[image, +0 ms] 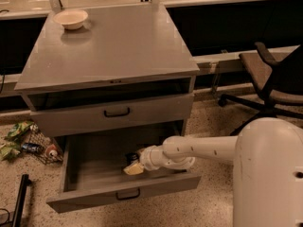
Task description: Place rxbar blueberry into middle drawer
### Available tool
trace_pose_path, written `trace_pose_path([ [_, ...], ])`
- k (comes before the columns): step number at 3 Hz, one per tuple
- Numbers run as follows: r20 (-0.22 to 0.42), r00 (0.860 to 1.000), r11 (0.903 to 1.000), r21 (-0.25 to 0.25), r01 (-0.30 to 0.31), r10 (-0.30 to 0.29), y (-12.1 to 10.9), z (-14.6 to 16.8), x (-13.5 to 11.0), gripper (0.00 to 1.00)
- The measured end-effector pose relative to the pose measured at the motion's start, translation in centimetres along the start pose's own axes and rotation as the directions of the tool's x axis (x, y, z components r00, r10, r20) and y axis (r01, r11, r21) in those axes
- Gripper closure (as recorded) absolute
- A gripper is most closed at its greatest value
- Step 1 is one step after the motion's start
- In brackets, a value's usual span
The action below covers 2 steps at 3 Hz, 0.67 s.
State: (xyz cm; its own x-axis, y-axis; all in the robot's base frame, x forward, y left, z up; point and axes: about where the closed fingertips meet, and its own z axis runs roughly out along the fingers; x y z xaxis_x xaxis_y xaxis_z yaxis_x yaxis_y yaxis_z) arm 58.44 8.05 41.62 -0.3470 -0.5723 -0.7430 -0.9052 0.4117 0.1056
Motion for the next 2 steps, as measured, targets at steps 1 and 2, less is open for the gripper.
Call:
trace_pose_path([
  [1,0.036,0.999,0.9996,0.026,0.003,-0.004,-0.4,-1.2,-1.1,0.07],
  [2,0.083,0.996,0.9992,0.034,0.019,-0.022,-0.6,-2.9,-2.7,0.3],
])
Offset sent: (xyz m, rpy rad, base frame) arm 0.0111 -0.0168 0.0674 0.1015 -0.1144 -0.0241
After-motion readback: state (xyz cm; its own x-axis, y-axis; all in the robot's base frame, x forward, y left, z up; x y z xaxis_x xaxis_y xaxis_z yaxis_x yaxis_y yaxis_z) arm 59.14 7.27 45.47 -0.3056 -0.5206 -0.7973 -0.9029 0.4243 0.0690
